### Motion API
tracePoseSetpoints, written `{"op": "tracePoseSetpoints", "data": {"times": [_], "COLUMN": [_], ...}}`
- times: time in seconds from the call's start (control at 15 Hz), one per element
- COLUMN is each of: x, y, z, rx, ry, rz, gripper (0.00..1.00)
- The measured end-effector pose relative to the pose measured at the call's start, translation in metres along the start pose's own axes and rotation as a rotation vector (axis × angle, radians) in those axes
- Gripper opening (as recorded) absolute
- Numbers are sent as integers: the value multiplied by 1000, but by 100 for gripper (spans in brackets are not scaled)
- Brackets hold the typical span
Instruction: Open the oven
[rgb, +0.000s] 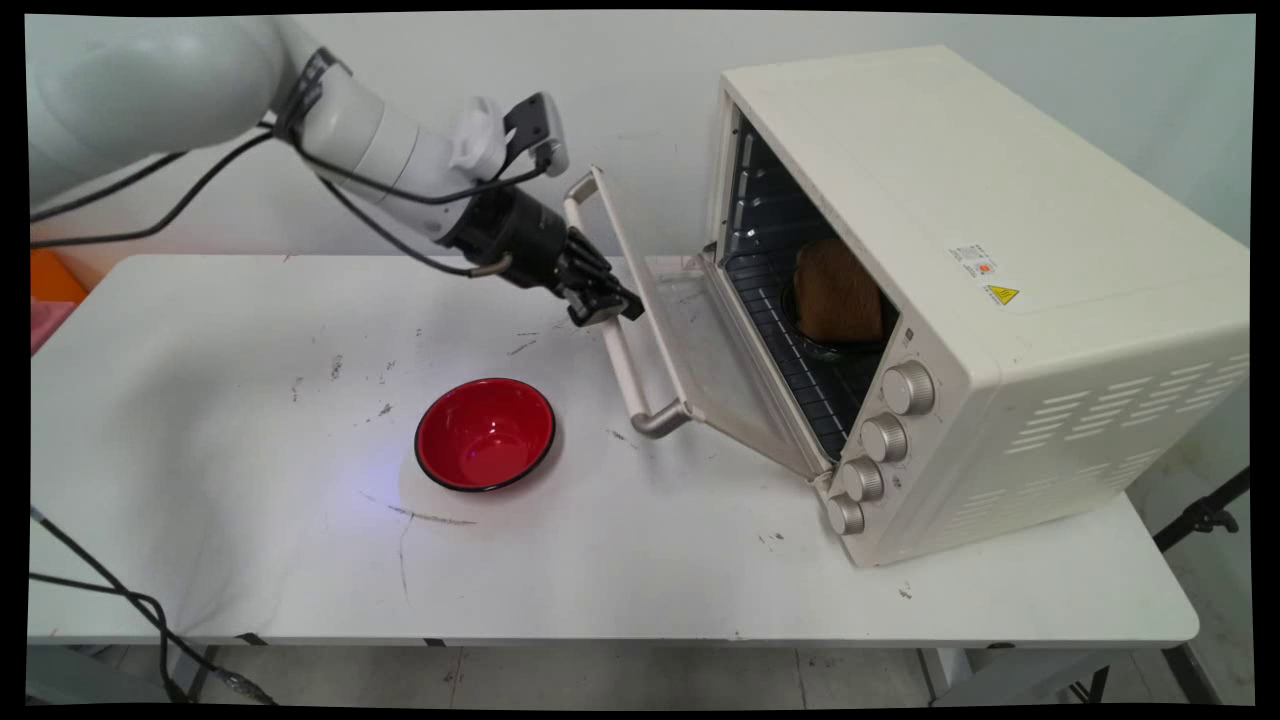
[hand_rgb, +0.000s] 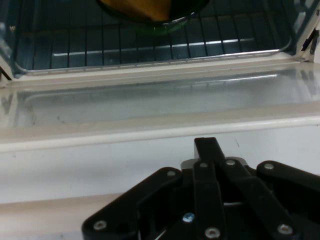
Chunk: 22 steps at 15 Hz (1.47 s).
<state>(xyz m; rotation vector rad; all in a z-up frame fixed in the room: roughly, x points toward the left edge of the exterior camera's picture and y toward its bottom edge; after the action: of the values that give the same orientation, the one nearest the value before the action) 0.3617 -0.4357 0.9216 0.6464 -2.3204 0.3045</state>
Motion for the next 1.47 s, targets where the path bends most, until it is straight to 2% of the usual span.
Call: {"op": "tracePoseSetpoints", "data": {"times": [0.73, 1.13, 1.47], "x": [-51, -77, -86], "y": [3, 5, 8], "z": [1, 2, -1], "rx": [6, 0, 7], "ry": [56, 65, 62], "rz": [-24, -24, -27], "gripper": [0, 0, 0]}}
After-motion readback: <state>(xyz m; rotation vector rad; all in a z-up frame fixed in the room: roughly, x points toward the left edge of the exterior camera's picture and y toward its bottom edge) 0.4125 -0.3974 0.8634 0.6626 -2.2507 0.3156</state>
